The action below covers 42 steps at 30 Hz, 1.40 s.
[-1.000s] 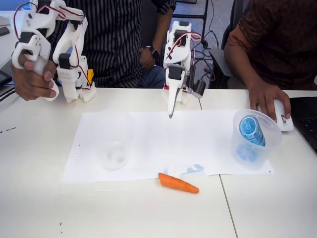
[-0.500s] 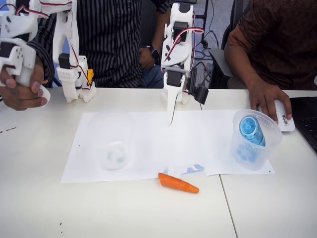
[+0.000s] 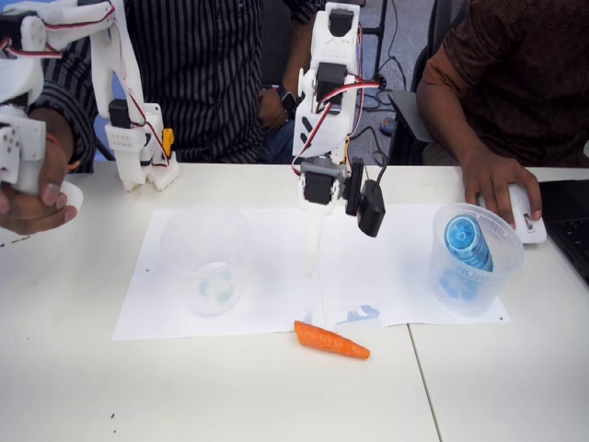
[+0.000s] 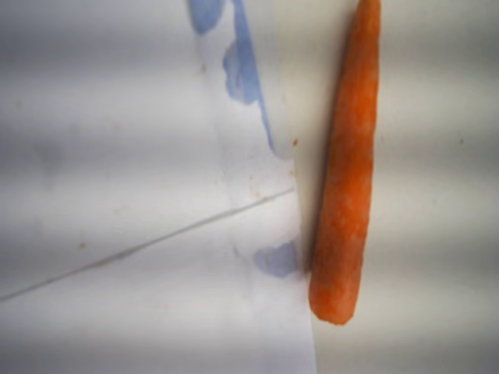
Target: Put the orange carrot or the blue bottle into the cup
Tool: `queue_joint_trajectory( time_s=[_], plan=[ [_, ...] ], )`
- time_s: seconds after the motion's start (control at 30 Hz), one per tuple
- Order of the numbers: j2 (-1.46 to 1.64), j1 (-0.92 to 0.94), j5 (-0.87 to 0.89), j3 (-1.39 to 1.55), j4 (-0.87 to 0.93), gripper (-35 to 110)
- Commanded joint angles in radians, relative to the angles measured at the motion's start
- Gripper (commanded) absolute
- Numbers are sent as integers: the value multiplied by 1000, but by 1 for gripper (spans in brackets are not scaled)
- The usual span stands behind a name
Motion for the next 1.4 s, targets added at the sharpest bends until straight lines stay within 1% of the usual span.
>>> queue_joint_trajectory(
  time_s=[0.0, 0.63, 1.37],
  plan=[
    [-41, 26, 23, -153, 12, 29],
    [-293, 26, 25, -325, 12, 29],
    [-442, 25, 25, -445, 12, 29]
  ],
)
